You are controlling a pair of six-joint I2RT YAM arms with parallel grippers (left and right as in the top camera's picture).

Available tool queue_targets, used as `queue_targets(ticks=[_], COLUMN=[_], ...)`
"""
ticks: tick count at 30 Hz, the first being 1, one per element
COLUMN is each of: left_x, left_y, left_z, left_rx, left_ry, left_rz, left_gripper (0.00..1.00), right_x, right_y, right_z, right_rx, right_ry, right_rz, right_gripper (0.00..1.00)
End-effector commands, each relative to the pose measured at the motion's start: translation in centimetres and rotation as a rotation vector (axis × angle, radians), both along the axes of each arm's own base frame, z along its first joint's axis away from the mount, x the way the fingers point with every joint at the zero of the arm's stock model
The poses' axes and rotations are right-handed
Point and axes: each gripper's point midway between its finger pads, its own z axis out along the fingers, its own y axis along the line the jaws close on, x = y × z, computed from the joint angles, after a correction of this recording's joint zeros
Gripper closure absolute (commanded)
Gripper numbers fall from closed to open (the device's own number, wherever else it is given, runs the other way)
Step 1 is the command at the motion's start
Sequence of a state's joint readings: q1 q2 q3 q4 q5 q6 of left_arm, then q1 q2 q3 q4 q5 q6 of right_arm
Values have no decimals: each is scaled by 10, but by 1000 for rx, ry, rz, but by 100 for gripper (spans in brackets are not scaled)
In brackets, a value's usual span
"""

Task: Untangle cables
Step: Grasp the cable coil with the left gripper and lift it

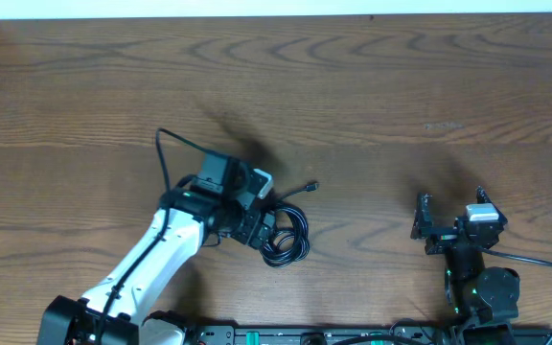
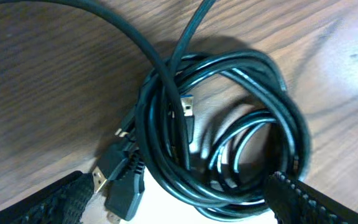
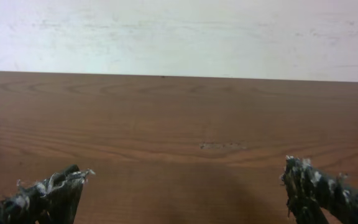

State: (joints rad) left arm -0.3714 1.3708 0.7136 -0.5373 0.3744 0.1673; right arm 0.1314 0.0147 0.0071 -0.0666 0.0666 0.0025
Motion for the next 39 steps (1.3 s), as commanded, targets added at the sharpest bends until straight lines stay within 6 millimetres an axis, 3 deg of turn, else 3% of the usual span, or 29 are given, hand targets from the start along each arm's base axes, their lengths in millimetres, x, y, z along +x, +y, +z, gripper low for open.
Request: queue_targets(ticks=[1,18,28,33,37,39], left_x=[9,-13,-24,-26,-27,-28], left_y=[12,-5,-8,-6,-6,-6], left_z=[-3,-7,-11,-11,-12,-12], left_rx=[107,61,123,152,160,162], left_ry=[-35,167,175,147,144,145], left_rz=[64,469,685,748,759,760], left_gripper=[9,9,10,23,28,40], right_x=[-1,-1,0,0,0,0], right_y=[1,1,1,1,1,1], right_z=[0,0,0,0,0,0], right_rx=[-14,-14,-14,-14,-14,-14], right_ry=[-4,-4,-4,-4,-4,-4], right_rz=[8,8,8,8,8,8], right_gripper=[1,1,1,1,1,1])
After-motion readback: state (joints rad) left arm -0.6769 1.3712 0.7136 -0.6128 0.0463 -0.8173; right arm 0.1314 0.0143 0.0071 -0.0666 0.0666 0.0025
